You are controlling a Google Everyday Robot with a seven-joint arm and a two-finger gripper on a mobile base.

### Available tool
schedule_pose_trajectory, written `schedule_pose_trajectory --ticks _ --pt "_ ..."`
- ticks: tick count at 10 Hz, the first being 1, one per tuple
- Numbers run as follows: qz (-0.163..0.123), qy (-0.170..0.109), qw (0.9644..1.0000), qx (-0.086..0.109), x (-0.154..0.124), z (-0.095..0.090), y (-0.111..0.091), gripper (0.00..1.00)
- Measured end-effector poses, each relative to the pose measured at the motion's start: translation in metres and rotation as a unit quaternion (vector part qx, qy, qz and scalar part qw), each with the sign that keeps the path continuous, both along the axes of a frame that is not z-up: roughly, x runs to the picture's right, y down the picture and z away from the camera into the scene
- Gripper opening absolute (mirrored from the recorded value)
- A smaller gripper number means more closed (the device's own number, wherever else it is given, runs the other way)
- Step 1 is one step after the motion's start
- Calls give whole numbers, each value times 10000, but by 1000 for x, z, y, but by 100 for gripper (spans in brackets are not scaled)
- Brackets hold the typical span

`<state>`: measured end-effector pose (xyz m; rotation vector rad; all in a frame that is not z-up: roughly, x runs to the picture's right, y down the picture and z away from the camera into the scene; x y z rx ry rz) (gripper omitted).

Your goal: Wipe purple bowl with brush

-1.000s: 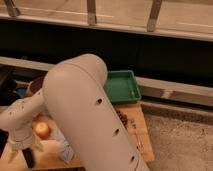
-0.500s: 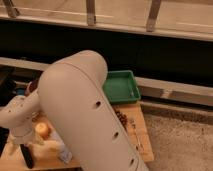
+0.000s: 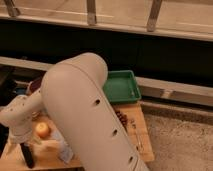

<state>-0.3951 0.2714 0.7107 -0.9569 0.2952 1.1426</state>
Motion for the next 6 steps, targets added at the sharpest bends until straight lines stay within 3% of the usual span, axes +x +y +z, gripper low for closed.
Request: schedule_pose_trajectory --ticks 4,6 --pt "-535 287 9981 -103 -13 3 16 80" --pt "-581 397 9974 -154 -9 8 18 80"
